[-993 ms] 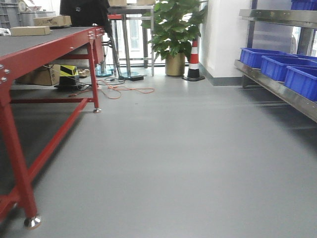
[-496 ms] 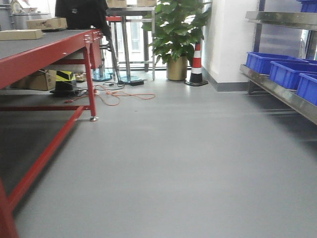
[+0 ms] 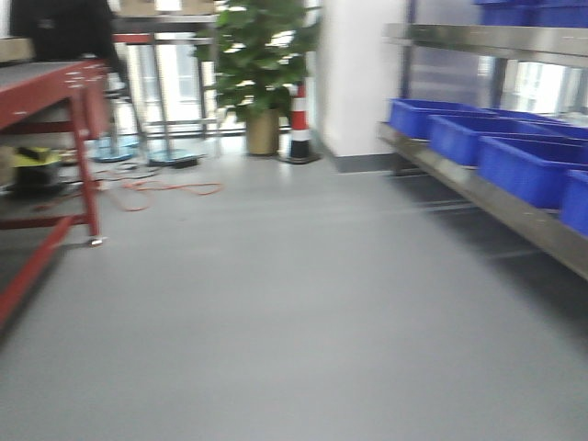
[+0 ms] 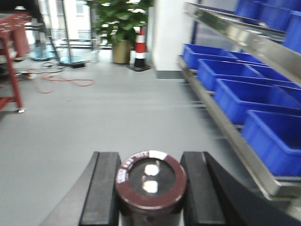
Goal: Place cylindrical capacitor in blue bin on shelf
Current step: 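Drive to the shelf of blue bins holding both cylinders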
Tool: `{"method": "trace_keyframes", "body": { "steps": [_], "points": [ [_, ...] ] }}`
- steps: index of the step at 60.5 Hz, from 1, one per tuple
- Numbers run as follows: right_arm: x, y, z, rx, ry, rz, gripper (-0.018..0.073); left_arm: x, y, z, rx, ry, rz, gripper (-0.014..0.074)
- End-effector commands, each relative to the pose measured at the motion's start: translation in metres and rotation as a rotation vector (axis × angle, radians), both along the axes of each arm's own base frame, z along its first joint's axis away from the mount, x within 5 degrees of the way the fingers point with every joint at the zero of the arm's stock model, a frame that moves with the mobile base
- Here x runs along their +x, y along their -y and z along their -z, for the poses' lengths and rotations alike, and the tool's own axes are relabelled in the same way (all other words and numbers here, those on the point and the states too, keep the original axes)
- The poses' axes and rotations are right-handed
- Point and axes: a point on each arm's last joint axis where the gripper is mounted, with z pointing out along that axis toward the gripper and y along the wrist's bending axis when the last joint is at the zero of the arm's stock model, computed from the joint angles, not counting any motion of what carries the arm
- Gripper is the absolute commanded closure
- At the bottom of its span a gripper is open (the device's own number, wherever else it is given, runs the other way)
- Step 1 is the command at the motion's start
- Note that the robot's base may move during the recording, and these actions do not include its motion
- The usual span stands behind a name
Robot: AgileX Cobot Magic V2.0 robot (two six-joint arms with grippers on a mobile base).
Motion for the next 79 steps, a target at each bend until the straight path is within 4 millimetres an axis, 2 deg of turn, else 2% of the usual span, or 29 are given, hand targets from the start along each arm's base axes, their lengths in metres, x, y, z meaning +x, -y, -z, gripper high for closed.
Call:
{"method": "trace_keyframes", "body": {
  "steps": [1, 79],
  "points": [
    [-0.0015, 0.0005, -0.0063, -0.007, 0.043, 0.003, 0.0708, -0.0004, 0.0009, -0.0031, -0.006, 0.027, 0.008, 0.0707],
    [-0.0015, 0.0005, -0.0063, -0.007, 0.043, 0.003, 0.0708, -0.0004, 0.0009, -0.0031, -0.006, 0.027, 0.008, 0.0707]
  ]
}}
